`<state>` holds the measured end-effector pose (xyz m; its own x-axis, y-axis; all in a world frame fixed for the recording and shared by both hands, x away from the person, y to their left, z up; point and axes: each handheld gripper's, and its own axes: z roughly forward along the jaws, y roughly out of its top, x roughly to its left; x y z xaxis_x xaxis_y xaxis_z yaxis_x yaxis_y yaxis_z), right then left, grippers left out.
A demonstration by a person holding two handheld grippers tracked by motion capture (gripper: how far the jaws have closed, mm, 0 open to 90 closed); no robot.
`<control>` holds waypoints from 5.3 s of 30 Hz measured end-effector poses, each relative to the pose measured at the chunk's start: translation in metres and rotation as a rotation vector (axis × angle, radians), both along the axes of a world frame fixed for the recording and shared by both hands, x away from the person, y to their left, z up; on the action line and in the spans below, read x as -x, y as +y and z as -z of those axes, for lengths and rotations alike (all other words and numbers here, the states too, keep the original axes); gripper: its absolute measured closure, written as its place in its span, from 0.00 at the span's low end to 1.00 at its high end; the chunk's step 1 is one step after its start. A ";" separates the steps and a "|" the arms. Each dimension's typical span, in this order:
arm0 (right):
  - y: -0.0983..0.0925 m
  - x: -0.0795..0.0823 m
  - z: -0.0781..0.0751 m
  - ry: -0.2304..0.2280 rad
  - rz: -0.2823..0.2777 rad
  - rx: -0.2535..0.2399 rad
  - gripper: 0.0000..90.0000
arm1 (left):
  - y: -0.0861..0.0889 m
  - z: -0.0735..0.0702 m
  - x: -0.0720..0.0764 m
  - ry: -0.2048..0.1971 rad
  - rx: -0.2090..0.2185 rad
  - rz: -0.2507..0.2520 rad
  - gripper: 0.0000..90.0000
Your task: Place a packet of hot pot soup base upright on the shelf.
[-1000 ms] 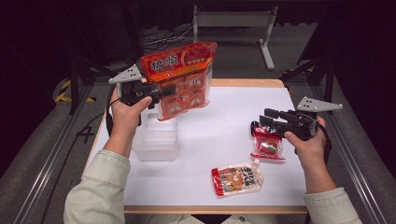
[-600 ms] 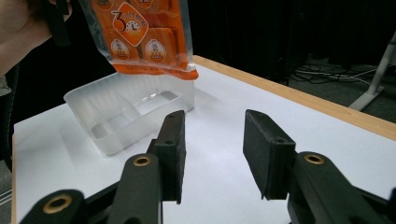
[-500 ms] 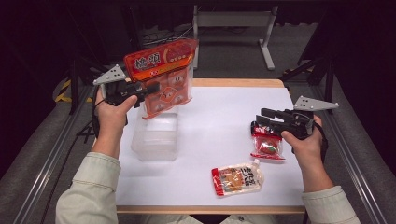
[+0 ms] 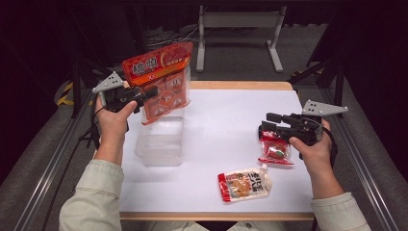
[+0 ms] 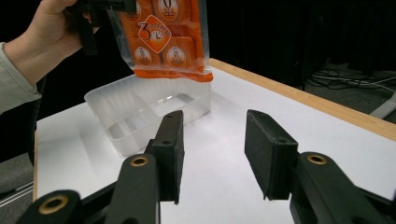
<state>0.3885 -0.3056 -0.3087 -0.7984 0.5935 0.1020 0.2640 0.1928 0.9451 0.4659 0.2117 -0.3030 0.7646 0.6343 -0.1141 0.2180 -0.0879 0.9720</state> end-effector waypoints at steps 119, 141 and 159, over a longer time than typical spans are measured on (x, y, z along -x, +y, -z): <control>-0.006 0.005 0.014 0.022 -0.014 0.021 0.51 | 0.033 0.042 0.082 0.086 -0.065 -0.128 0.08; -0.018 0.003 0.019 0.024 0.029 0.028 0.51 | 0.008 0.051 0.116 0.125 -0.085 0.071 0.10; -0.040 -0.012 0.028 0.062 0.139 0.026 0.44 | -0.003 0.048 0.125 0.115 -0.095 0.164 0.09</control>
<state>0.4006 -0.3458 -0.3363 -0.7009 0.7010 0.1317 0.3476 0.1744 0.9213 0.3408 0.2092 -0.3512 0.8440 0.5143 -0.1522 0.3020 -0.2212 0.9273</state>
